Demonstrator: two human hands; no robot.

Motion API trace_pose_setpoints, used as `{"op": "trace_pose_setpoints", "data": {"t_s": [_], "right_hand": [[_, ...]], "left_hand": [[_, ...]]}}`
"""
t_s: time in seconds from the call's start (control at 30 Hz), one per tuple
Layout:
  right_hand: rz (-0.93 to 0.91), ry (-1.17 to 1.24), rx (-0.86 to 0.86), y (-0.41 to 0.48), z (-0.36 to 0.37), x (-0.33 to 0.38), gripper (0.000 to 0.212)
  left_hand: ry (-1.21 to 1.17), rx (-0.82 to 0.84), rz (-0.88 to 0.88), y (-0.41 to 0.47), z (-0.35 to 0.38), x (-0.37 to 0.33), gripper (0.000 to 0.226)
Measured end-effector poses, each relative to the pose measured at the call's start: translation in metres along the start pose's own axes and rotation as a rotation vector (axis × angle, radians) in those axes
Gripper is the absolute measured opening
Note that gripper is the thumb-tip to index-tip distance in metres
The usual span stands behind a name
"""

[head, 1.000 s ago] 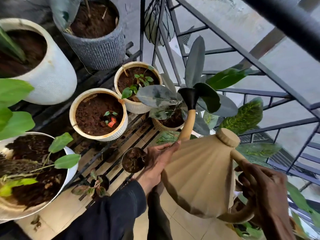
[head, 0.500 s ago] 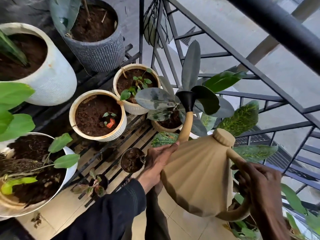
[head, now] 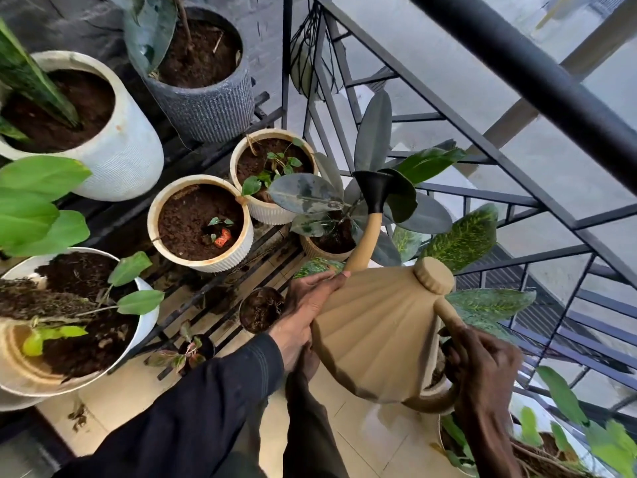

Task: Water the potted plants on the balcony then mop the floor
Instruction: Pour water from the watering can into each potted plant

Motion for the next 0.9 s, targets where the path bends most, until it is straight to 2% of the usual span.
{"op": "trace_pose_setpoints", "data": {"t_s": [0.13, 0.33, 0.63, 0.9], "right_hand": [[-0.023, 0.046, -0.015, -0.004, -0.006, 0.009, 0.034], [-0.054, 0.138, -0.009, -0.002, -0.016, 0.02, 0.031], [-0.147, 0.123, 0.069, 0.018, -0.009, 0.051, 0.026], [-0.202, 0.013, 0.125, 0.042, 0.038, 0.084, 0.024]], "left_hand": [[-0.017, -0.028, 0.01, -0.01, 0.005, -0.011, 0.041], [-0.124, -0.055, 0.067, -0.032, 0.016, -0.03, 0.049], [-0.209, -0.075, 0.156, -0.044, 0.014, -0.057, 0.047], [-0.219, -0.108, 0.137, -0.019, -0.02, -0.066, 0.044]]}}
Point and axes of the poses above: each hand's wrist, its own y-axis towards the middle knuckle, its own z-axis out of the palm, x = y × z, the point moved 7 cm from there along y, towards the middle knuckle
